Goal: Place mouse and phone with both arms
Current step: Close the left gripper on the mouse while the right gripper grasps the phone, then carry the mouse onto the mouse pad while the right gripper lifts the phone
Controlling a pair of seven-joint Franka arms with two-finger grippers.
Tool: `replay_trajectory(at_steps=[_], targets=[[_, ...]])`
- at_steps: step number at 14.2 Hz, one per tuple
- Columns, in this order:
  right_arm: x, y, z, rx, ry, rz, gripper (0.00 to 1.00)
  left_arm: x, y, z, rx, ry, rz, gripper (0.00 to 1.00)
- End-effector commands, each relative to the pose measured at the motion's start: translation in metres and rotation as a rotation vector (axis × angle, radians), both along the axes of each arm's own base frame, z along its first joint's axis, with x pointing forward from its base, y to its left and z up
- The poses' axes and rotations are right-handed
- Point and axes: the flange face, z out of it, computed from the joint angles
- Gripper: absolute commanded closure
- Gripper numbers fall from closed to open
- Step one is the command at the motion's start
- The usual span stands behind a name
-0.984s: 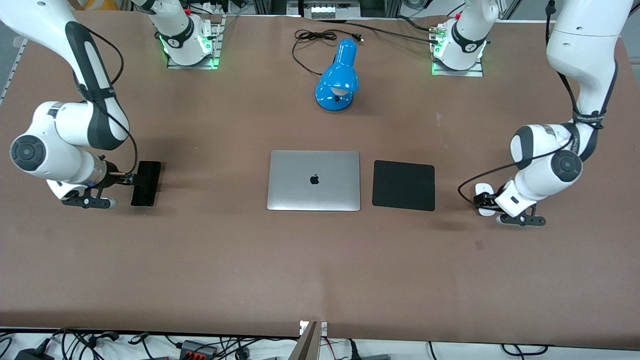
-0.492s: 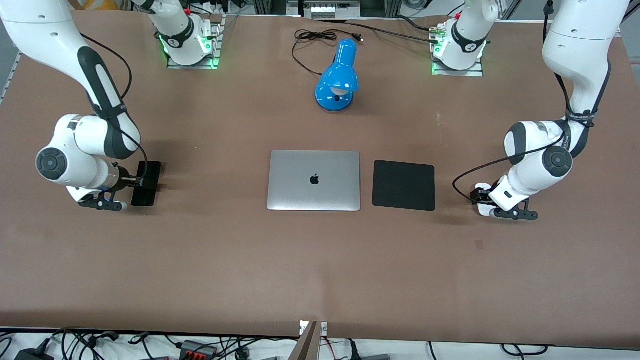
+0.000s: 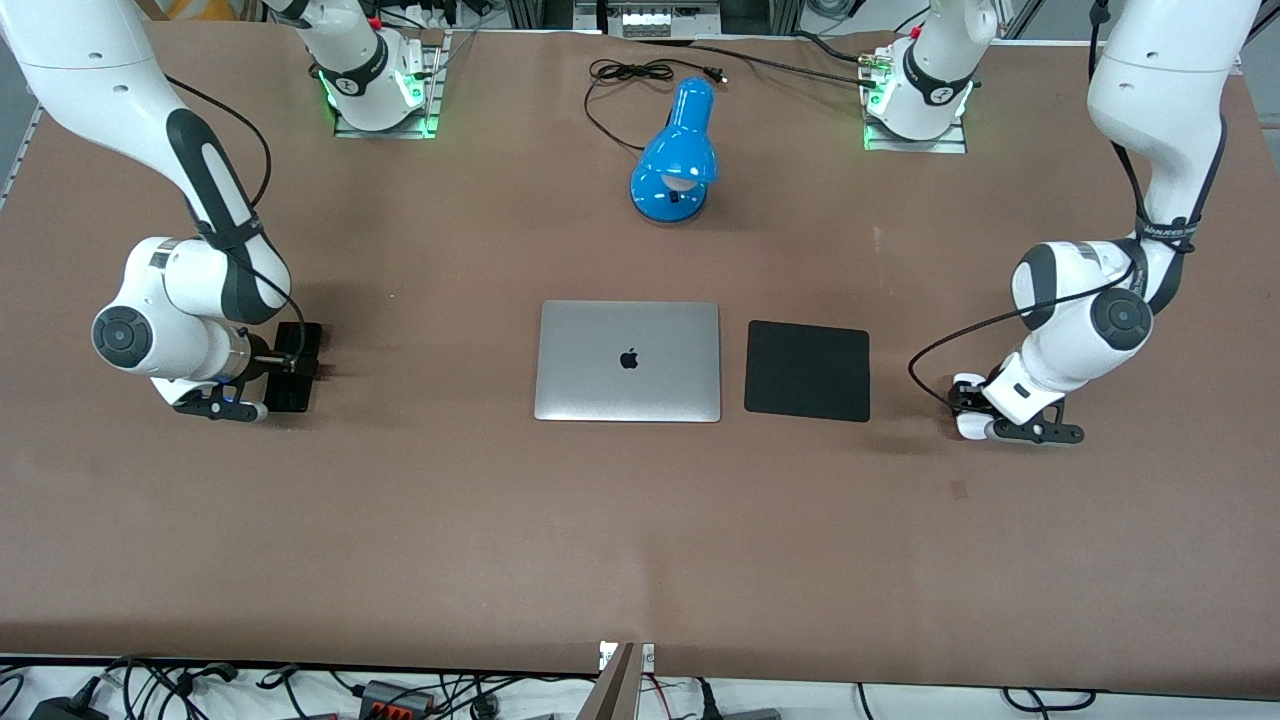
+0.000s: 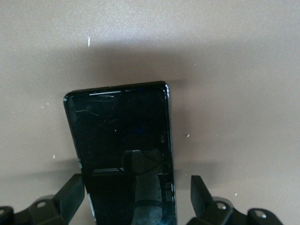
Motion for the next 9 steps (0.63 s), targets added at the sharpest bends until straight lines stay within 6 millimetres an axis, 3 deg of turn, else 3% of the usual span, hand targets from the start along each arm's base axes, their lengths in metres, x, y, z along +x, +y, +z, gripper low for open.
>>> replay_trajectory(at_steps=[1, 3, 4, 6, 7, 9], targets=[[0.001, 0.004, -0.001, 0.005, -0.006, -0.011, 0.00, 0.009, -0.066, 0.068, -0.017, 0.019, -0.082, 0.51], [0.000, 0.004, -0.006, 0.008, 0.003, -0.002, 0.00, 0.013, -0.129, 0.090, -0.055, 0.045, -0.086, 0.51], [-0.001, 0.004, -0.007, 0.008, 0.008, -0.002, 0.00, 0.009, -0.161, 0.092, -0.075, 0.047, -0.049, 0.51], [0.000, 0.004, -0.008, 0.010, 0.008, 0.007, 0.00, -0.005, -0.216, 0.080, -0.082, 0.073, -0.004, 0.51], [-0.001, 0.005, -0.008, 0.010, 0.011, 0.008, 0.00, -0.012, -0.233, 0.070, -0.081, 0.090, 0.014, 0.51], [0.000, 0.005, -0.008, 0.010, 0.010, 0.008, 0.39, -0.023, -0.258, 0.055, -0.073, 0.115, 0.039, 0.52]])
